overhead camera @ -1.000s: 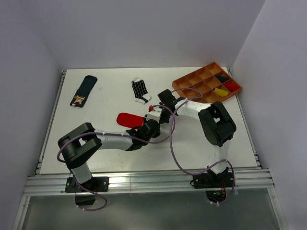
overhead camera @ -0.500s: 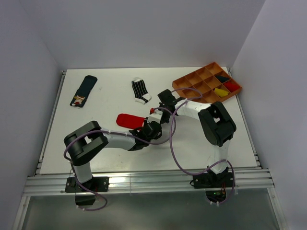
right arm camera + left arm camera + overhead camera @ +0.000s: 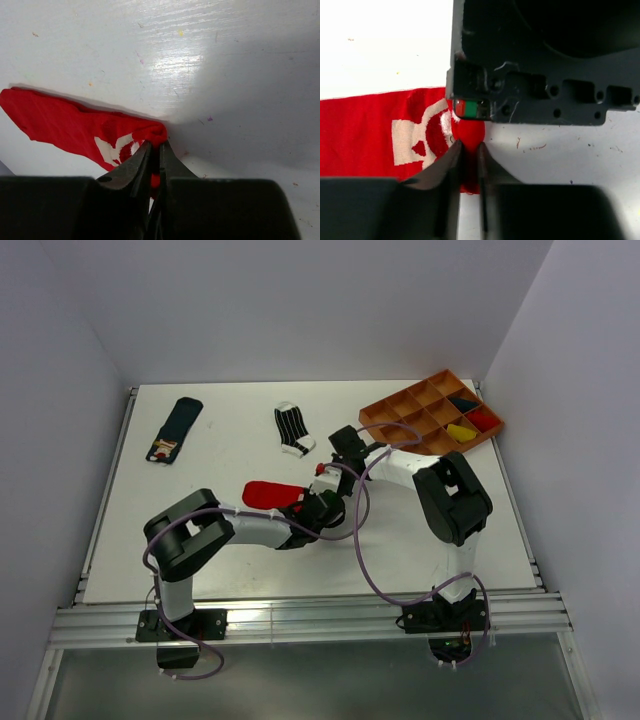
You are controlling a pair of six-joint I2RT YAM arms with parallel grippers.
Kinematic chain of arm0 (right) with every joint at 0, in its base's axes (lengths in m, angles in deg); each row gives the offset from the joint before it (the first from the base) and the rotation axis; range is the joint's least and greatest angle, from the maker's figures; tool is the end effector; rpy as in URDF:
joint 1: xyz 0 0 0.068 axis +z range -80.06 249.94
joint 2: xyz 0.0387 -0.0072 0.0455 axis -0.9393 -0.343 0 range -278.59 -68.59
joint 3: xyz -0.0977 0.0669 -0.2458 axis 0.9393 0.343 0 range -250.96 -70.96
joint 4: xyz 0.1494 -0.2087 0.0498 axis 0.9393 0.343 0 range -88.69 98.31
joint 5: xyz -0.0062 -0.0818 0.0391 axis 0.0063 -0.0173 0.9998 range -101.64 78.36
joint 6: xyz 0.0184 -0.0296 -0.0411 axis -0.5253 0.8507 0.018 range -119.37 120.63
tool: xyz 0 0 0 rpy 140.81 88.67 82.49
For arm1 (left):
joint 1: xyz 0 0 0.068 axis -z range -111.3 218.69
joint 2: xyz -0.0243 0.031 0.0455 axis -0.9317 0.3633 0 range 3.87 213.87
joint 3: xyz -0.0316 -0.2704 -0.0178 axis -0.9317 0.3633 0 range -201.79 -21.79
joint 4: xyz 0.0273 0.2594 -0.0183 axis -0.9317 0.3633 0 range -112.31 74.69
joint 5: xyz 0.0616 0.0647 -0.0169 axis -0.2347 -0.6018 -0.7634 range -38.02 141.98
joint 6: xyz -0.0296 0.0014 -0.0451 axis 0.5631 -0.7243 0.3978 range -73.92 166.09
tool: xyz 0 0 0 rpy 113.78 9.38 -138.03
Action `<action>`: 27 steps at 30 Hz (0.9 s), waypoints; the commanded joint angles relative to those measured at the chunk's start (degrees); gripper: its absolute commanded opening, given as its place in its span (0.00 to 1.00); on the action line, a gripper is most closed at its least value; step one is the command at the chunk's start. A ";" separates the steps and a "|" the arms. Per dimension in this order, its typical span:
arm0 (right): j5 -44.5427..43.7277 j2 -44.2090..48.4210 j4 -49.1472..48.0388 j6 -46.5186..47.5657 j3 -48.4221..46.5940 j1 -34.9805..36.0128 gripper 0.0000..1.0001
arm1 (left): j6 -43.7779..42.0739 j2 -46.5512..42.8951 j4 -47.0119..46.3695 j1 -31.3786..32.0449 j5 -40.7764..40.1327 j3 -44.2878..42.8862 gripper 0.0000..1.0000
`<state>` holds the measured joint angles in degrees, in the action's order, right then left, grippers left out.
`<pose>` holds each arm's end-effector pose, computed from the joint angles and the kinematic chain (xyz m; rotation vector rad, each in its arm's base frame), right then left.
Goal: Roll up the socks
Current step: Roll the sock at the center of the board.
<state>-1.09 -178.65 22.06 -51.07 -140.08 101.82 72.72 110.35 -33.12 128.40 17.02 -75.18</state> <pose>0.3250 0.2096 0.1503 0.4203 2.7871 0.6673 0.2025 -0.3060 0.1373 0.3230 2.1346 -0.1559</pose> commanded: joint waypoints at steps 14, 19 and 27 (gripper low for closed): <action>-2.02 13.19 -10.72 -3.40 7.50 -1.90 0.56 | 12.64 -6.63 0.09 -8.71 16.93 7.24 0.00; -1.76 14.79 -16.43 -3.58 11.28 -2.17 0.60 | 19.41 -10.15 -7.01 -13.20 28.18 13.03 0.00; 3.78 12.07 -26.90 -4.28 16.12 -0.51 0.60 | 30.14 -11.82 -19.15 -22.25 40.31 22.00 0.00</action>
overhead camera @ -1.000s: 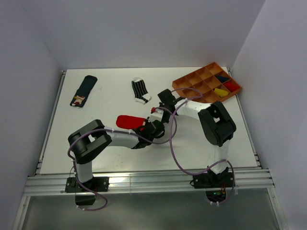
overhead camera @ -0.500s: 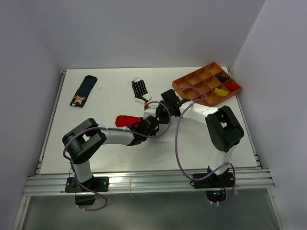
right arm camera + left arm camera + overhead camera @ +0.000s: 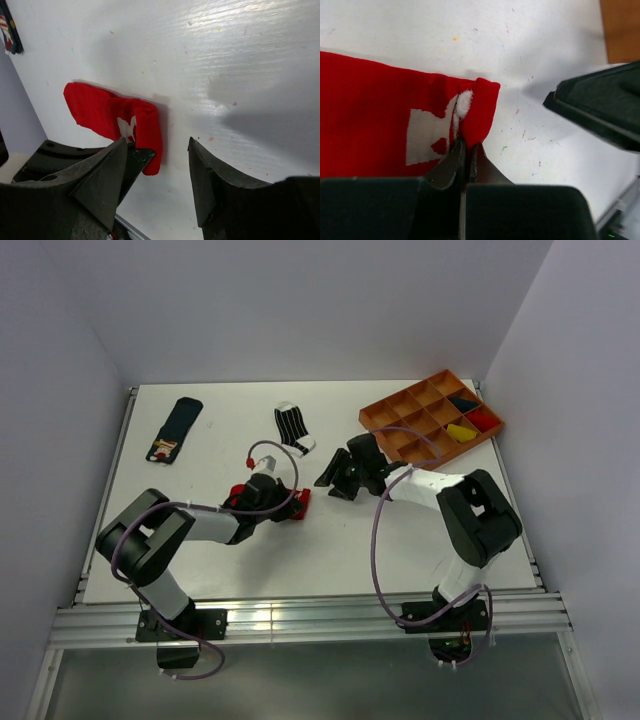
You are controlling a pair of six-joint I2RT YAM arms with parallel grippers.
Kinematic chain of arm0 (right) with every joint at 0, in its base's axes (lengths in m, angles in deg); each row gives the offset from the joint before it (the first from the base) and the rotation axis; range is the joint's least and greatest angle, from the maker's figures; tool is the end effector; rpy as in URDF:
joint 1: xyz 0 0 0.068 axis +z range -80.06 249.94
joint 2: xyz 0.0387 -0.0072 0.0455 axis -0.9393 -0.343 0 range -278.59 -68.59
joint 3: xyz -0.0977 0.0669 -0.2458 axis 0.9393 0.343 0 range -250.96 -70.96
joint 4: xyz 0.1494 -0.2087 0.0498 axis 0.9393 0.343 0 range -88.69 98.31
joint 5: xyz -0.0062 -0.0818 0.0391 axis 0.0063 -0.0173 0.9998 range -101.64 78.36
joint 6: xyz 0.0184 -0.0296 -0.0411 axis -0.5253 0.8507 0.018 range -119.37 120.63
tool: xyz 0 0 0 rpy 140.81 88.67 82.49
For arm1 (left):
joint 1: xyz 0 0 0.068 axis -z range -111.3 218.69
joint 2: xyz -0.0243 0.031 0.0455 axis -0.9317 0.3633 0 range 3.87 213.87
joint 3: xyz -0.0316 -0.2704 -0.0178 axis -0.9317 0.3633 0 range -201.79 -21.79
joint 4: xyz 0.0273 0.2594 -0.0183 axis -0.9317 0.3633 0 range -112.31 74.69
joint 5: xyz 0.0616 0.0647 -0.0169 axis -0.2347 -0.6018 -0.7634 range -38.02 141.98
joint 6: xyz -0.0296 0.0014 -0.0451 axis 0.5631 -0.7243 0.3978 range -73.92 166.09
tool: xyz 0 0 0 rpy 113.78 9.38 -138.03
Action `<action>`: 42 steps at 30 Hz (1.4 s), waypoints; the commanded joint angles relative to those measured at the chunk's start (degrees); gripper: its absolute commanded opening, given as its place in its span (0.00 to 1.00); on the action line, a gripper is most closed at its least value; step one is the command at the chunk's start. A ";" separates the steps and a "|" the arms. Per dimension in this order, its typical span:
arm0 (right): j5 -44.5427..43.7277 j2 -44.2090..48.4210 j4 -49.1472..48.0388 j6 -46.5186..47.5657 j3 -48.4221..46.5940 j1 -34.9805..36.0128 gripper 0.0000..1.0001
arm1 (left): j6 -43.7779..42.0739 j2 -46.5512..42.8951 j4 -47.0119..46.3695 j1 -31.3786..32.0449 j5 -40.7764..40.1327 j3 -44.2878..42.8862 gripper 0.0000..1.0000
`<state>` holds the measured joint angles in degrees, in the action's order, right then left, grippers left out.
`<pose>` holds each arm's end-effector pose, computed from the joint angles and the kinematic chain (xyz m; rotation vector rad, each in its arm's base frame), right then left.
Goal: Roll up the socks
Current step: Roll the sock at the center of the board.
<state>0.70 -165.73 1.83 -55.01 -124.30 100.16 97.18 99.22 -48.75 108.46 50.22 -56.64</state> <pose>0.2978 0.1821 0.1732 0.4462 2.5038 0.9297 0.2378 -0.1963 0.1312 -0.2458 2.2869 -0.8453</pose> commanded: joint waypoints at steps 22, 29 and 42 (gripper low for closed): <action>9.01 -13.50 -8.70 1.23 -5.27 5.47 0.54 | 18.78 3.35 -21.37 -8.13 17.32 12.96 0.00; 11.13 -15.09 -4.65 3.78 -7.56 5.73 0.46 | 19.40 3.97 -23.22 -8.22 17.23 13.76 0.00; 2.37 -13.78 5.36 8.96 -12.57 5.73 0.00 | 15.89 3.27 -20.59 -8.22 17.85 11.83 0.20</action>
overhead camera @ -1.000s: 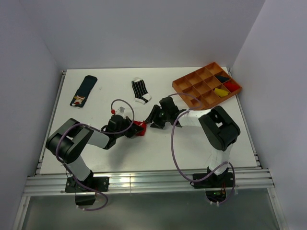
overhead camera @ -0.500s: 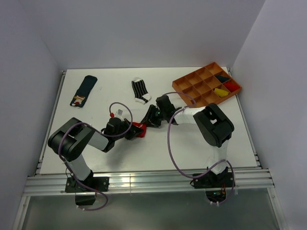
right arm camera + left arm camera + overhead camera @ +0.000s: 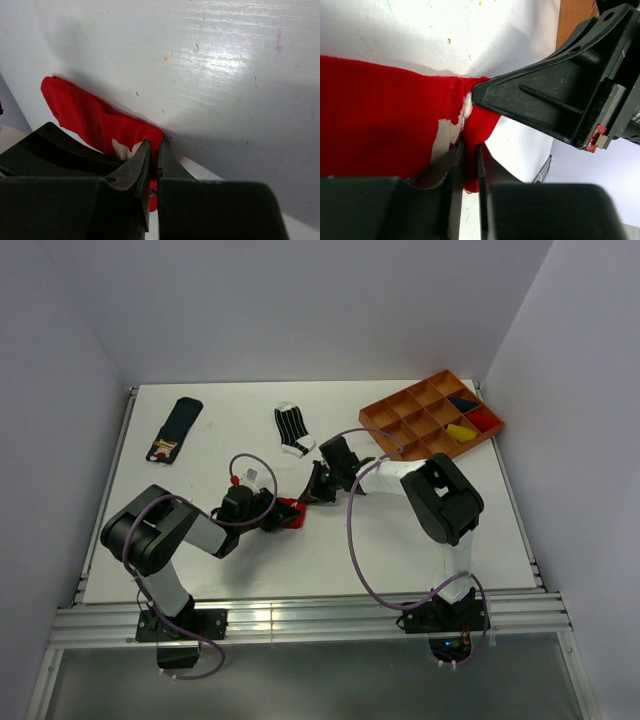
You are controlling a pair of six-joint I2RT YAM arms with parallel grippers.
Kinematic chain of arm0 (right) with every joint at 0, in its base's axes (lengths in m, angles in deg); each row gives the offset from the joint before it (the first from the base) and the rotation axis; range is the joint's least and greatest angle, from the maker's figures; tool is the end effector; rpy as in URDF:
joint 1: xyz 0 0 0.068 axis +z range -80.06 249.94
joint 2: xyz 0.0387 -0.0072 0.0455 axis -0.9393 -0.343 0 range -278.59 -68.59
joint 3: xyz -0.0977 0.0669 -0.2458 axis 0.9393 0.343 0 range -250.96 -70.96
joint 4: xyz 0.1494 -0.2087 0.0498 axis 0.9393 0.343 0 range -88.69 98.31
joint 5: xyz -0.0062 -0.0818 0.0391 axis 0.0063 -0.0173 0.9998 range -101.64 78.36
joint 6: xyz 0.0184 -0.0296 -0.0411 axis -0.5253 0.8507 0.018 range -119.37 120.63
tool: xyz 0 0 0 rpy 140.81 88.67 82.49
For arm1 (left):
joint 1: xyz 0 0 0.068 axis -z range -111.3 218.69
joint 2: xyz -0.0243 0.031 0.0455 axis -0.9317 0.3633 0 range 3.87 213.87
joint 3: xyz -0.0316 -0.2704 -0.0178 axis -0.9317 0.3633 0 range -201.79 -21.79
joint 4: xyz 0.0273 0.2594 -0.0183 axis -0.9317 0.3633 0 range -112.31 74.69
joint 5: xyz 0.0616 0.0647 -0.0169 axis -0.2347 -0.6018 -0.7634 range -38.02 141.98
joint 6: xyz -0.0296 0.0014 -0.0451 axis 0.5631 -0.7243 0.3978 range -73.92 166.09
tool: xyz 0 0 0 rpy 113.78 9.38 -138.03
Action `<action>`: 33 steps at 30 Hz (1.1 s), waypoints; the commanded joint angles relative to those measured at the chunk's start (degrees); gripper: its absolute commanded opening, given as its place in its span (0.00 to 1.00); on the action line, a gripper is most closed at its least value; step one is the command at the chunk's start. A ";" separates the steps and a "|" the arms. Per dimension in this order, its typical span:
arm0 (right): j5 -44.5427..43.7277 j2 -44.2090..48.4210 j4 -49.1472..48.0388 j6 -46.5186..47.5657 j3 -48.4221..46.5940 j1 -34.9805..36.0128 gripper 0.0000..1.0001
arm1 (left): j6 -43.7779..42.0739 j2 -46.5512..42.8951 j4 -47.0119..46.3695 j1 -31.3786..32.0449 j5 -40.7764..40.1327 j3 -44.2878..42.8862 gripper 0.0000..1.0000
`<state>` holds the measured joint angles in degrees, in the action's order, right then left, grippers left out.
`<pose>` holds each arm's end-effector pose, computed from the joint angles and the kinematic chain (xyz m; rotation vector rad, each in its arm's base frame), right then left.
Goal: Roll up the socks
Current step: Roll the sock at the center of the board.
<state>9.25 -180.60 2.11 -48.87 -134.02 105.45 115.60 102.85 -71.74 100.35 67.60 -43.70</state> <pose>0.3137 0.2393 0.1311 0.1465 2.6781 1.0260 0.2253 -0.1501 0.0986 -0.5718 2.2617 -1.2893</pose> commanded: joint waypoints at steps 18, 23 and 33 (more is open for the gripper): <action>-13.68 5.92 11.07 5.81 -2.59 -0.09 0.00 | -16.16 -5.66 25.97 0.42 -15.35 -10.43 0.38; -13.33 6.19 12.91 7.92 -3.90 -0.09 0.00 | -18.45 -1.43 27.45 0.25 -17.37 -15.26 0.37; -14.56 4.87 14.67 8.54 -5.31 -0.09 0.00 | -21.35 -2.21 30.36 -0.11 -20.19 -17.20 0.37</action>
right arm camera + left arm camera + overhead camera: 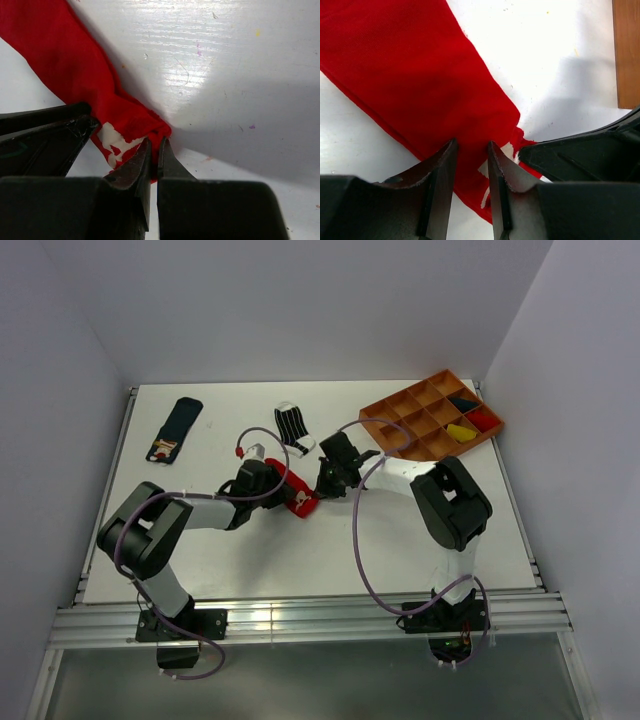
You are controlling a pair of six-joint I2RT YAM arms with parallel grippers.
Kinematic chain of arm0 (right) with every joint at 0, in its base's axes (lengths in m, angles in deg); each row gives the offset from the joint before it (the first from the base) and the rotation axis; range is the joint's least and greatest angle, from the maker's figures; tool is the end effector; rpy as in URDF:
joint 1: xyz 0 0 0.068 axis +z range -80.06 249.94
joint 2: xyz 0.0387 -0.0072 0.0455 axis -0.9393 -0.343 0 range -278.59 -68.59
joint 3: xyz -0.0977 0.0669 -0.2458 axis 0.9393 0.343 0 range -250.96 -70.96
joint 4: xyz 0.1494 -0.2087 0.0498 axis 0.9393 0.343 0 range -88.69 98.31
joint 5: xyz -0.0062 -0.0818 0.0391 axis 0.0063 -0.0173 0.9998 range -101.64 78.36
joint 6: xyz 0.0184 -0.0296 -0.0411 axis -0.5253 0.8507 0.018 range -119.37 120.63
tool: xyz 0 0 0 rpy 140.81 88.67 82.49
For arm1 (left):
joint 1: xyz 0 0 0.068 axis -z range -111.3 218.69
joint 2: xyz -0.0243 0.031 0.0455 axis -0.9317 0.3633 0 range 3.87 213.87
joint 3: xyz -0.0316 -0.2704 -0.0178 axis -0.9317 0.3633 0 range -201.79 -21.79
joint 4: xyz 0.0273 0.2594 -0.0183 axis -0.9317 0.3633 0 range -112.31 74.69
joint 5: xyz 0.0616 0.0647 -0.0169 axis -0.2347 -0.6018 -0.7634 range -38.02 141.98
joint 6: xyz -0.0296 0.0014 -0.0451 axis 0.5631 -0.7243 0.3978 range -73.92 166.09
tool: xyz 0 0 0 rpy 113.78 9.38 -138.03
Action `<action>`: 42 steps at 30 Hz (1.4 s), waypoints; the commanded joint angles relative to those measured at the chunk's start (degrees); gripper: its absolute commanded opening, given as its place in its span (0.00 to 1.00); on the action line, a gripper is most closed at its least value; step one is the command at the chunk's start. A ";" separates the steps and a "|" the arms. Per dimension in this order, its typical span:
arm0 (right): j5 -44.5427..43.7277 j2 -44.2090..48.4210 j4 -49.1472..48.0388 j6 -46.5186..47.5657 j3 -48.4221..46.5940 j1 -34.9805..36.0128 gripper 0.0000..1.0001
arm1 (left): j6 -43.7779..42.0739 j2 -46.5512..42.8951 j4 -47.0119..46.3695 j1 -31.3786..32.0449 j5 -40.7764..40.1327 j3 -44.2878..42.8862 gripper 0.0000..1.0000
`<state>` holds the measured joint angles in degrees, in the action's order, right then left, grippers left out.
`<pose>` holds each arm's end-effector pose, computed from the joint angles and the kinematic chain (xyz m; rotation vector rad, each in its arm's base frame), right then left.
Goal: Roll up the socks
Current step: Roll the sock at the center of the board.
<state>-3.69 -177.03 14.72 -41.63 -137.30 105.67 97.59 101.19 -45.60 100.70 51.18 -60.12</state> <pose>0.3117 0.2301 0.1542 0.0950 2.6791 0.6680 0.2720 -0.1693 0.1322 -0.3996 2.2761 -0.7772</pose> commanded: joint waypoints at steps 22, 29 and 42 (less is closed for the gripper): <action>-2.41 -1.95 9.09 -0.19 -7.74 -0.31 0.00 | -28.30 -8.47 -8.35 20.37 -17.92 1.59 0.44; -1.62 -2.56 9.09 -0.54 -7.92 -0.31 0.00 | -29.53 -5.65 -6.60 22.13 -19.59 -0.43 0.43; -0.48 -3.27 8.65 -1.07 -8.10 -0.39 0.00 | -26.28 -4.59 -0.80 24.33 -25.56 0.62 0.41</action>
<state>-4.46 -179.31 23.22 -41.98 -143.07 105.54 69.99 96.40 -47.85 124.68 29.56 -58.59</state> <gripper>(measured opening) 0.043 0.414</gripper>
